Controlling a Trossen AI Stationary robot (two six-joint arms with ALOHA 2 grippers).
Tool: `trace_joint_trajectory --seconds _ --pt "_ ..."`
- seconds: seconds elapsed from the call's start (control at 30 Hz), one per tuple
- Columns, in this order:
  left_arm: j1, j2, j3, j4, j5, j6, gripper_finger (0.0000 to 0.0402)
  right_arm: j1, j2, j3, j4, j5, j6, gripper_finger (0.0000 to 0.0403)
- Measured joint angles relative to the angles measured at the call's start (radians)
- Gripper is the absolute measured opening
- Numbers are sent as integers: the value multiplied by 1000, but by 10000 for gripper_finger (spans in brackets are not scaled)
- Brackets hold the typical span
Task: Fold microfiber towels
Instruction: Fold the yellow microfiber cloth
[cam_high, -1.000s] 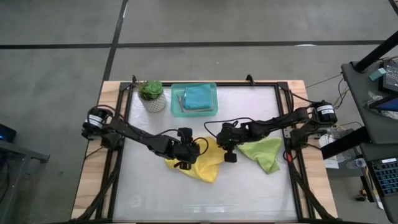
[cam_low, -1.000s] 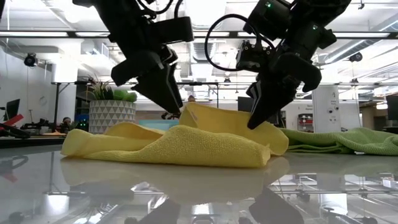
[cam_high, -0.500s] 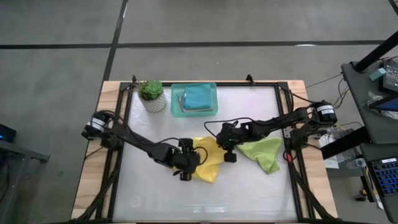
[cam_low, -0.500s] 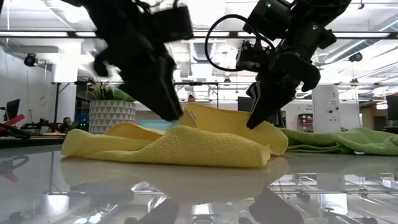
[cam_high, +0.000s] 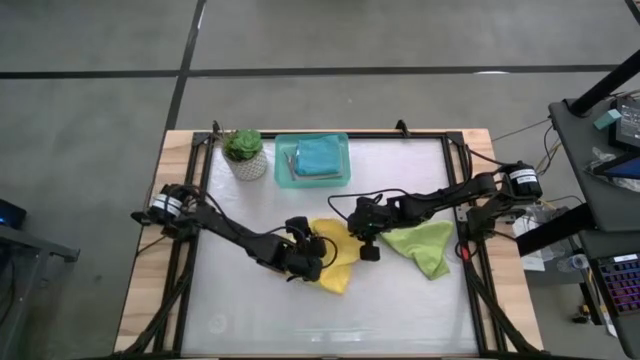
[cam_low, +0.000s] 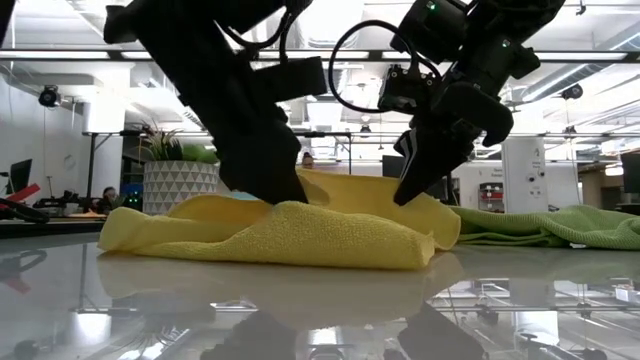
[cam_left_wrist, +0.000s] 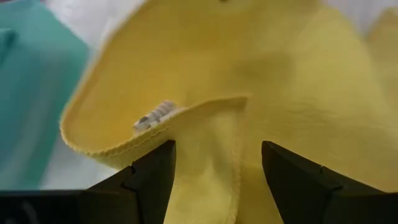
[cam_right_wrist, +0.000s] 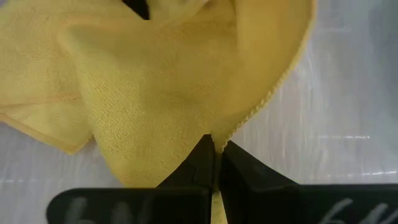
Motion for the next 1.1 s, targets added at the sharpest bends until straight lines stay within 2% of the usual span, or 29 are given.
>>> trace_joint_trajectory --seconds 0.13,0.27,0.57,0.67,0.77,0.93,1.1 --pt "4 17 0 -8 -72 -7 218 0 0 0 2 0 0 9" --pt "26 37 1 -8 -81 -64 196 0 0 0 8 0 0 9" --pt "39 32 5 1 -108 -83 112 0 0 0 8 0 0 9" --pt "39 14 7 -1 -109 -82 65 0 0 0 7 0 0 9" --pt "38 -33 5 -48 -110 -75 12 0 -5 0 0 0 -6 9" --pt "35 -194 4 -177 -129 -44 1 0 -62 19 -42 0 0 9" --pt "31 -391 3 -222 -125 126 0 0 -143 76 -139 1 -44 9"
